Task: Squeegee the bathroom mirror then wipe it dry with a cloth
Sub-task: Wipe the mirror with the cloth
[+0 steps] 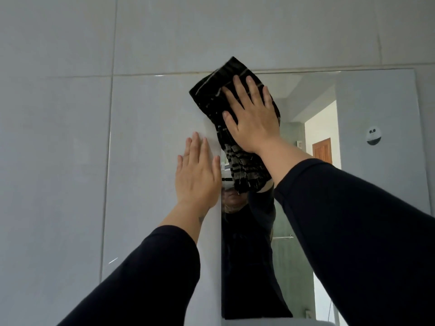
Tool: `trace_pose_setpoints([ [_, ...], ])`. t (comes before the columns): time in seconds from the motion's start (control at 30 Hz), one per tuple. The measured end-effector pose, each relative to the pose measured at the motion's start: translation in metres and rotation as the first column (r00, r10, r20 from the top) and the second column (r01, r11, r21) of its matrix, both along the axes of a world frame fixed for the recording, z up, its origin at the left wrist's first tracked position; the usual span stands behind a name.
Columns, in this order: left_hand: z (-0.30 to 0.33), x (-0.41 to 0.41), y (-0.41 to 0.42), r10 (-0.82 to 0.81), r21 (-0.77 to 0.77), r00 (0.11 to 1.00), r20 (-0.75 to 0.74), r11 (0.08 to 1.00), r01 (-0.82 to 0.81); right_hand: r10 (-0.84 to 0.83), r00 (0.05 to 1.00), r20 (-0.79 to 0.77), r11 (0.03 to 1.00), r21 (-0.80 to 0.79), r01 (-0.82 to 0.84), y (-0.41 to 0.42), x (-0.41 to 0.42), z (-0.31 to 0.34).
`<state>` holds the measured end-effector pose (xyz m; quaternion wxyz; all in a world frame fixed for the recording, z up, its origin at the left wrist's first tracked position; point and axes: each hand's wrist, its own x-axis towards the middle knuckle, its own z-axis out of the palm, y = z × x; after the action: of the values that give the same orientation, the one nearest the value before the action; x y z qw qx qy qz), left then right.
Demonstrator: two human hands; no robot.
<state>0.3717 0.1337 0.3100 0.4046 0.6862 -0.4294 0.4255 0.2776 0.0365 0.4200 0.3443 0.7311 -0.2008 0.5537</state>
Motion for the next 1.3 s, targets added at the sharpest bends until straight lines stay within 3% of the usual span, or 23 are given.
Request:
trace_pose_setpoints([
  [0.53, 0.004, -0.06, -0.035, 0.135, -0.014, 0.985, -0.109, 0.99, -0.137, 0.036, 0.998, 0.047, 0.998, 0.046, -0.038, -0.048, -0.061, -0.008],
  [0.7, 0.008, -0.098, -0.067, 0.21, -0.062, 0.977, -0.042, 0.975, -0.212, 0.025, 0.996, 0.08, 0.997, 0.072, -0.031, -0.078, -0.102, -0.008],
  [1.0, 0.015, -0.172, -0.122, 0.145, -0.029, 0.984, 0.106, 0.989, -0.142, 0.003, 0.984, 0.181, 0.992, 0.122, -0.025, -0.138, -0.177, -0.009],
  [1.3, 0.012, -0.188, -0.134, 0.12, 0.004, 0.985, 0.12, 0.993, -0.122, -0.074, 0.946, 0.317, 0.963, 0.268, -0.014, -0.163, -0.211, -0.029],
])
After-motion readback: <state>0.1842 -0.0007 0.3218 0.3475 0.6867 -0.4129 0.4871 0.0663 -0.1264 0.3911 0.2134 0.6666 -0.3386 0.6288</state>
